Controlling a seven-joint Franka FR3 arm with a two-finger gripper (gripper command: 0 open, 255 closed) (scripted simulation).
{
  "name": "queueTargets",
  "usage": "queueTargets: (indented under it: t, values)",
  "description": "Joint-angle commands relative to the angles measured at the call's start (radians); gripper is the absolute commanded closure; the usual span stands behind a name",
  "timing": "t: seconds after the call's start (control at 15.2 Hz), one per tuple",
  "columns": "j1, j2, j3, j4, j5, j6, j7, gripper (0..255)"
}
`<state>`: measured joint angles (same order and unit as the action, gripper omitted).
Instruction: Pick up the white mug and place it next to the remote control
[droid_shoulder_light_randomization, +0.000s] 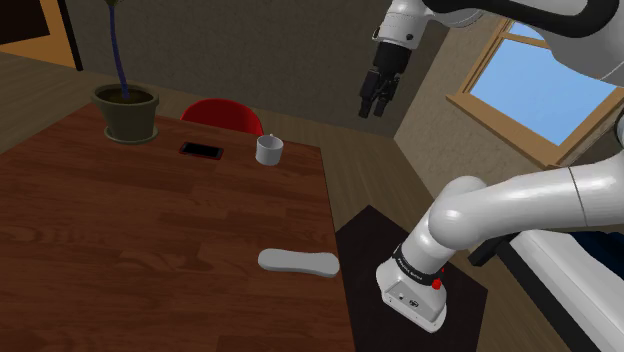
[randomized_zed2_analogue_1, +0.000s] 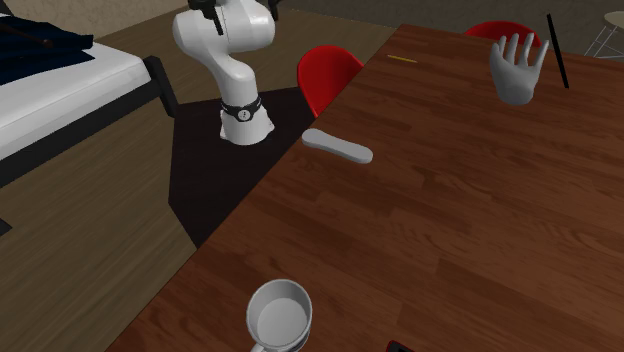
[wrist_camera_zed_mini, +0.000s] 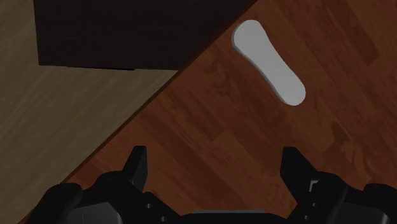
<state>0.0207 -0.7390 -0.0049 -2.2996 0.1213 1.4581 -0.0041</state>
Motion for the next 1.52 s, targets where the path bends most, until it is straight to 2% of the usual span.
queueTargets:
  t: [0.0, 0.73, 1.45]
  values:
    - [0.0, 0.0, 0.0, 0.0, 0.0, 0.0, 0.0, 0]
    - [-0.007, 0.341, 0.053, 0.028, -0.025, 0.319, 0.041, 0]
    - [-0.014, 0.745, 0.08, 0.219, -0.094, 0.533, 0.109, 0]
